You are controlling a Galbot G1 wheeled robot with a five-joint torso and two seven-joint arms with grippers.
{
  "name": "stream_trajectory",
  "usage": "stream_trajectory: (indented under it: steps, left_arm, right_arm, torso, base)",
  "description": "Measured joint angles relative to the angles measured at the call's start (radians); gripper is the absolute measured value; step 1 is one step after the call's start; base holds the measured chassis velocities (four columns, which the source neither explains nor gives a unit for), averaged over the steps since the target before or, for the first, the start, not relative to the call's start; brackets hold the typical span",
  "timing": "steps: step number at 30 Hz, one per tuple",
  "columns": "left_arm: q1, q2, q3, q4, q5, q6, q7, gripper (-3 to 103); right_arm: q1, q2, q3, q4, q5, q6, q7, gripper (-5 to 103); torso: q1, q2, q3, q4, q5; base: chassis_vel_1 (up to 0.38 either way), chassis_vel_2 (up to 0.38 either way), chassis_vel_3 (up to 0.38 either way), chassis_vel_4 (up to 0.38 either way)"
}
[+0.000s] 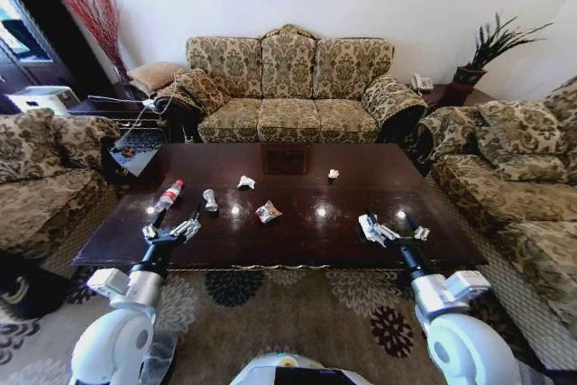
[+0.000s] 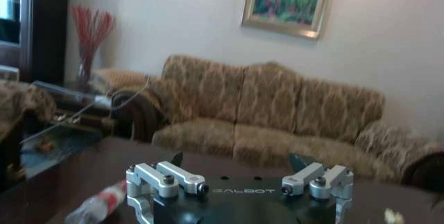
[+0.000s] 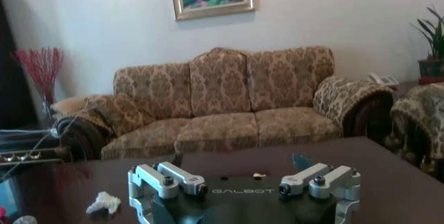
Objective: Move to the front of the table and place the trash on the table into the trash bin.
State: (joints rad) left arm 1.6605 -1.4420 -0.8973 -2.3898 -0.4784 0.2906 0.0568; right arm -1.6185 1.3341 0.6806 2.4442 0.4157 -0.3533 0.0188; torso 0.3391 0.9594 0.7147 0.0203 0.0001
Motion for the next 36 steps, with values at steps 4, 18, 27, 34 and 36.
stream_trajectory:
  steps: [4,18,27,34,36]
  left_arm:
    - [0.002,-0.014,0.019,0.009,0.018,0.007,0.005,100]
    - [0.061,-0.082,0.092,0.011,0.089,-0.053,-0.032,100]
    - [0.056,-0.038,0.067,-0.008,0.113,-0.046,-0.045,100]
    - [0.063,-0.057,0.077,-0.005,0.109,-0.073,-0.045,100]
    - [0.062,-0.058,0.078,-0.004,0.107,-0.075,-0.044,100]
  right_arm:
    - [-0.002,0.005,0.004,-0.001,-0.021,-0.021,0.010,100]
    - [-0.030,0.037,-0.014,-0.043,-0.062,0.188,-0.016,100]
    - [-0.048,0.036,0.002,-0.071,-0.083,0.266,-0.084,100]
    - [-0.051,0.048,-0.007,-0.073,-0.116,0.288,-0.116,100]
    - [-0.048,0.046,-0.006,-0.073,-0.115,0.288,-0.116,100]
  torso:
    - [0.000,0.000,0.000,0.0000,-0.0001]
    - [0.000,0.000,0.000,-0.0002,0.0000]
    - [0.000,0.000,0.000,-0.0001,0.0000]
    - [0.000,0.000,0.000,0.0000,-0.0001]
    - [0.000,0.000,0.000,-0.0001,-0.0001]
  base:
    - [0.000,0.000,0.000,0.000]
    - [0.000,0.000,0.000,0.000]
    - [0.000,0.000,0.000,0.000]
    - [0.000,0.000,0.000,0.000]
    - [0.000,0.000,0.000,0.000]
